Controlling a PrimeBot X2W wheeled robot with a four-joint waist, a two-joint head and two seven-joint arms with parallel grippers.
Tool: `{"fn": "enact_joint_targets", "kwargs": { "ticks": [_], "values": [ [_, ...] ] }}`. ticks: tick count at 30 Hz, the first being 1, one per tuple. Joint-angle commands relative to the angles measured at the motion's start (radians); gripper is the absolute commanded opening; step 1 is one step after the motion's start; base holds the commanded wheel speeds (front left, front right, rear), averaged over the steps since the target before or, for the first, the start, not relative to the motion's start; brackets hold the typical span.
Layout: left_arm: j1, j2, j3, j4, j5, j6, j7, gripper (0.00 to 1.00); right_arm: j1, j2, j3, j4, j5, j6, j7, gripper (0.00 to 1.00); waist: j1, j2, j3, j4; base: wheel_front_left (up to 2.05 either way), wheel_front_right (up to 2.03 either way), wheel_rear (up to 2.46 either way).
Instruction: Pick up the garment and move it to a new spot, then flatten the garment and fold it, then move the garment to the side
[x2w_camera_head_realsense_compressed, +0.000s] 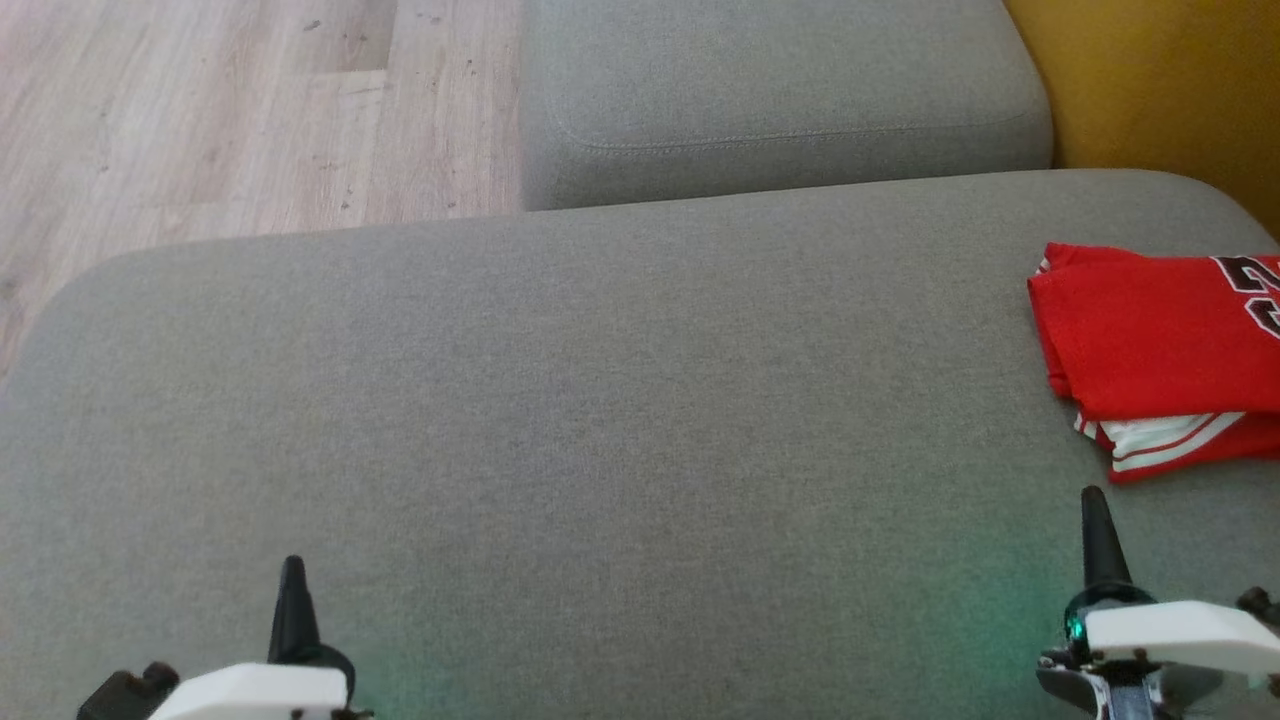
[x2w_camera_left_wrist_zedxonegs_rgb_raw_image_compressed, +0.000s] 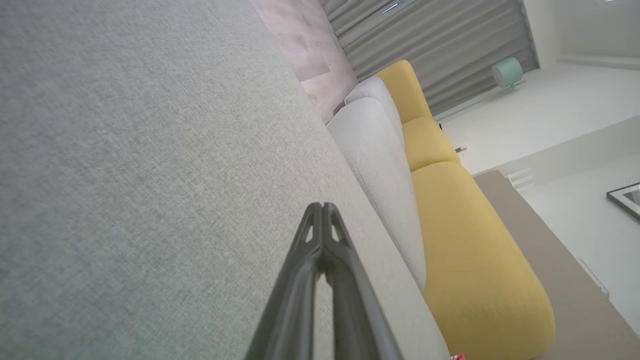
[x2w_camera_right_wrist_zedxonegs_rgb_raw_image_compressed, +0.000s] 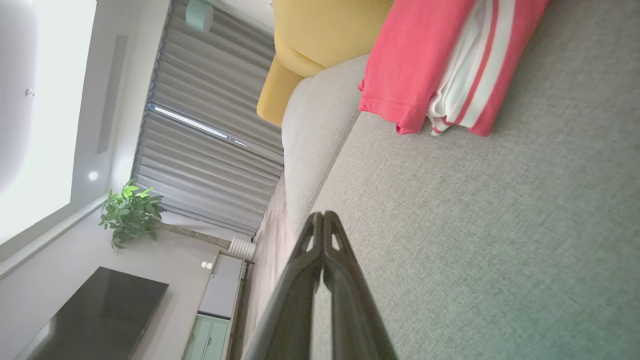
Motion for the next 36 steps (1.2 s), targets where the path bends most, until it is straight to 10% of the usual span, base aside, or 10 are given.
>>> {"fn": "enact_joint_targets", "kwargs": {
  "ticks": [1,36],
  "values": [
    [-0.057,0.011,0.039,-0.024,-0.024,-0.007,0.008,0.0,-0.057,-0.022,0.009,-0.032,0.026,-0.001,0.008,0.0,0.0,0.0,0.001,0.0,0.0,0.0,0.0],
    [-0.187,0.007,0.154,0.032,-0.466,-0.087,0.122,0.0,-0.165,-0.02,-0.046,-0.024,0.479,-0.001,0.121,0.0,0.0,0.0,0.044,-0.003,0.0,0.0,0.0]
  ]
}}
